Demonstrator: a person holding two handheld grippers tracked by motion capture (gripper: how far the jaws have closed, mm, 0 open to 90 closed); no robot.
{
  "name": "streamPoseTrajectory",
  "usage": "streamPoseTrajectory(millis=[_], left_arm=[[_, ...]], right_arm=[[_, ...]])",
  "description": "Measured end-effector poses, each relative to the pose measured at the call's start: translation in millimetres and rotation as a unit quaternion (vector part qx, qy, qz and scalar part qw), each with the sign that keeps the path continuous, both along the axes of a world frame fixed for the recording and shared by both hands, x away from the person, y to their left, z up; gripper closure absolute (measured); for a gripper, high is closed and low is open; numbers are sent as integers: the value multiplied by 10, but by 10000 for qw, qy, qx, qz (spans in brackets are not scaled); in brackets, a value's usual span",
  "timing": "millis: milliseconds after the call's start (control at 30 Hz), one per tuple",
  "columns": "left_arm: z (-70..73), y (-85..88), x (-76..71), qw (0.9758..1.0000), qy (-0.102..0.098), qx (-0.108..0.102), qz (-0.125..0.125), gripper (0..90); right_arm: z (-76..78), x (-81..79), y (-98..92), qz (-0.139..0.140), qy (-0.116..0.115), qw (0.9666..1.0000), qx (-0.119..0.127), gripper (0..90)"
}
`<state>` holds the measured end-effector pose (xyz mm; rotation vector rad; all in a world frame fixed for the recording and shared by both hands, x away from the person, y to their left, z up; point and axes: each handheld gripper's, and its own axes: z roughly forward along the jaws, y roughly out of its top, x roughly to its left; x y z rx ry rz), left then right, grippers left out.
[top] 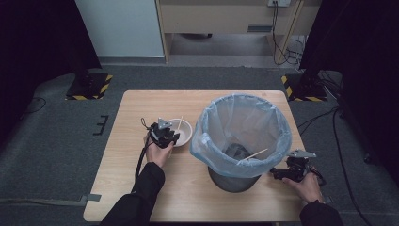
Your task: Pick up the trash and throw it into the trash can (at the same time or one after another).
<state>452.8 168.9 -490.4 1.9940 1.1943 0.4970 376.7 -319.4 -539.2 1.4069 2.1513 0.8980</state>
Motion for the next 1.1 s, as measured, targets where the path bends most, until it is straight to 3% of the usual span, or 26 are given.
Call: streamPoseTrajectory(millis=[367,600,933,1100], left_arm=[[-30,40,-2,9998,119,-100,95,841],[-16,88,-22,9997,146,-149,113,853],[210,145,-86,9991,-134,-409,65,853],[376,168,-151,9974,-361,-620,-20,853]], right_arm=[[0,0,0,0,0,10000,0,7],[0,0,0,0,0,10000,0,7],[0,0,0,0,1,10000,0,7],[0,0,0,0,-1,10000,0,7]])
